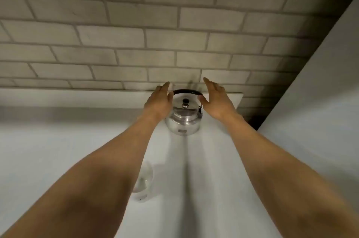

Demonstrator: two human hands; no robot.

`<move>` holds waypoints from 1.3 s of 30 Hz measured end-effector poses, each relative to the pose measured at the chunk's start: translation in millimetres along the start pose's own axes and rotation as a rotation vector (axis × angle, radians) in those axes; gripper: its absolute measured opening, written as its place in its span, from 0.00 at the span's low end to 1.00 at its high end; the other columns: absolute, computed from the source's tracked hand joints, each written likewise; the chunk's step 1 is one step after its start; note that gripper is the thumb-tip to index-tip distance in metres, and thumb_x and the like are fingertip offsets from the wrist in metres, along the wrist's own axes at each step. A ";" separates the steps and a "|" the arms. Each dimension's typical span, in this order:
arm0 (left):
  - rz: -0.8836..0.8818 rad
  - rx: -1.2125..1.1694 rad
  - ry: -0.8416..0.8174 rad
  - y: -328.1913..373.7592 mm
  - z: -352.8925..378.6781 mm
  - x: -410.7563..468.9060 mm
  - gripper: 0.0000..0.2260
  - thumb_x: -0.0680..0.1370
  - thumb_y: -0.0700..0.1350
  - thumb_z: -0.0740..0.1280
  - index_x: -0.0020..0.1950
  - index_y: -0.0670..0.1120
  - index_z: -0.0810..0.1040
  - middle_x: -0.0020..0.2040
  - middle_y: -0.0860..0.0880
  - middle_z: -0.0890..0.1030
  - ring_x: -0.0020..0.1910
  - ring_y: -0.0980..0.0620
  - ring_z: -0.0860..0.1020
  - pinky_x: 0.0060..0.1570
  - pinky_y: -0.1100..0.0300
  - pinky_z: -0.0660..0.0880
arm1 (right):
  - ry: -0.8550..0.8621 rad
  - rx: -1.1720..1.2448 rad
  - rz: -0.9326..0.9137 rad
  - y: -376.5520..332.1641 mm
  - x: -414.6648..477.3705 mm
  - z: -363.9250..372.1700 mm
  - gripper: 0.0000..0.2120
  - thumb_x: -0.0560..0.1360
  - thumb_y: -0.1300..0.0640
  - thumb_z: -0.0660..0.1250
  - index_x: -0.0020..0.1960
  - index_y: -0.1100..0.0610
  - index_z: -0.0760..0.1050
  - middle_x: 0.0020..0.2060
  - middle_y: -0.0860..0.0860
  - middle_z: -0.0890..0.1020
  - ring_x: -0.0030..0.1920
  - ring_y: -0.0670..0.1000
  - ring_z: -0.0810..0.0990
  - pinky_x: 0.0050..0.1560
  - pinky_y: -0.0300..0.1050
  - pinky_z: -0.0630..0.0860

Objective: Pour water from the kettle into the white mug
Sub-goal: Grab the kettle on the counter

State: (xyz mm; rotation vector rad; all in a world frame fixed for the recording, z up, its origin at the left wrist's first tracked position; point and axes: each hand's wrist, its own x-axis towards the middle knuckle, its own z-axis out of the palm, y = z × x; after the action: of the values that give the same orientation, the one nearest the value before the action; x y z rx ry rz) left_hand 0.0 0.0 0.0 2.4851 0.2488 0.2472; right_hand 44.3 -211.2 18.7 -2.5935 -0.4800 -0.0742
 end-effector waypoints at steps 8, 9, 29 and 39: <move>-0.019 -0.130 -0.052 -6.7 27.6 25.6 0.15 0.86 0.46 0.59 0.73 0.48 0.74 0.65 0.44 0.81 0.62 0.41 0.79 0.59 0.54 0.73 | -0.163 0.080 -0.158 7.6 44.1 37.9 0.23 0.85 0.51 0.62 0.78 0.54 0.68 0.69 0.56 0.77 0.69 0.60 0.74 0.68 0.55 0.72; -0.016 -0.140 -0.032 -8.4 29.6 26.2 0.14 0.86 0.46 0.60 0.70 0.49 0.76 0.61 0.44 0.82 0.58 0.42 0.80 0.56 0.54 0.74 | -0.148 0.082 -0.163 8.9 47.9 42.0 0.22 0.85 0.51 0.62 0.77 0.53 0.70 0.65 0.55 0.78 0.66 0.59 0.76 0.64 0.53 0.73; 0.412 -0.068 0.313 37.9 -32.1 -125.8 0.17 0.82 0.57 0.65 0.66 0.50 0.77 0.62 0.51 0.77 0.60 0.48 0.76 0.54 0.51 0.77 | 0.175 0.466 -0.141 -37.5 -60.1 -54.7 0.13 0.75 0.43 0.74 0.57 0.46 0.86 0.51 0.39 0.87 0.54 0.39 0.84 0.56 0.38 0.78; 0.402 -0.033 0.121 46.4 0.2 -238.9 0.24 0.84 0.57 0.63 0.79 0.54 0.66 0.80 0.53 0.65 0.74 0.46 0.69 0.65 0.49 0.74 | 0.186 0.395 -0.215 -52.4 -153.3 -65.9 0.13 0.74 0.39 0.74 0.55 0.43 0.87 0.49 0.36 0.88 0.54 0.37 0.85 0.60 0.43 0.80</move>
State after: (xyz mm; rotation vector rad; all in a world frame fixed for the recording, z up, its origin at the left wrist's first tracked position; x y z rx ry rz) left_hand -224.9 -93.0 -0.3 2.4711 -0.2090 0.5636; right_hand -115.2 -249.7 79.2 -2.1204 -0.6325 -0.2642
